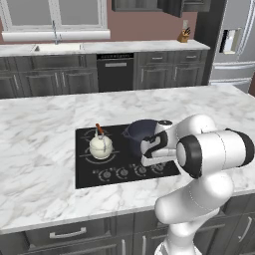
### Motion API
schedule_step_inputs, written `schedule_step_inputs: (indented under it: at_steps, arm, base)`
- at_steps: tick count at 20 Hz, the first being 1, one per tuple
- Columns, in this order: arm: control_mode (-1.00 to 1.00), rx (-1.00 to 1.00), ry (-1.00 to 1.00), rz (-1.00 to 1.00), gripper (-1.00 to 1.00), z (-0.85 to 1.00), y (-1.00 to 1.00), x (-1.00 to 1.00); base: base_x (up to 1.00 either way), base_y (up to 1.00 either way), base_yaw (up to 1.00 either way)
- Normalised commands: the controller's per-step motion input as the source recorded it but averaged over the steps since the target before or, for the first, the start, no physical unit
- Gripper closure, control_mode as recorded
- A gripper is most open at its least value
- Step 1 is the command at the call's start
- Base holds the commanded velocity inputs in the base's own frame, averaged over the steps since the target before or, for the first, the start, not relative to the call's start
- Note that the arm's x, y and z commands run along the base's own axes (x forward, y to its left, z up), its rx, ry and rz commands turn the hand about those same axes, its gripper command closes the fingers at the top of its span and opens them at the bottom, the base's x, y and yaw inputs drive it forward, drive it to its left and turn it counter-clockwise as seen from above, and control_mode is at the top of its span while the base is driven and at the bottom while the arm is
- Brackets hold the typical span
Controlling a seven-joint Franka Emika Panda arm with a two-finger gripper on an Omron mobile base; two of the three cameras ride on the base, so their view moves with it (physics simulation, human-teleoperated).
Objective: Pick the kettle from the cabinet and place it on a stove burner. Then pick the pot from the counter and place it on another stove burner. Finally, turn both burners on.
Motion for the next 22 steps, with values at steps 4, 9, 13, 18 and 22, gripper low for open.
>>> schedule_step_inputs:
  at_steps: [4,9,13,18,22]
  arm:
    - [-1.0,0.0,0.0,0.15,1.0,-0.29,0.16,-0.17]
    - [-1.0,0.0,-0.03,0.14,1.0,-0.25,0.08,-0.3]
    - [-1.0,0.0,-0.06,0.13,1.0,-0.25,0.08,-0.36]
    - [-1.0,0.0,-0.06,0.14,1.0,-0.28,0.05,-0.33]
    - [-1.0,0.0,-0.04,0.15,1.0,-0.27,0.0,-0.25]
  base:
    - [0.0,0.0,0.0]
    - [0.0,0.0,0.0]
    - [0.0,0.0,0.0]
    - [0.0,0.0,0.0]
    - [0.0,0.0,0.0]
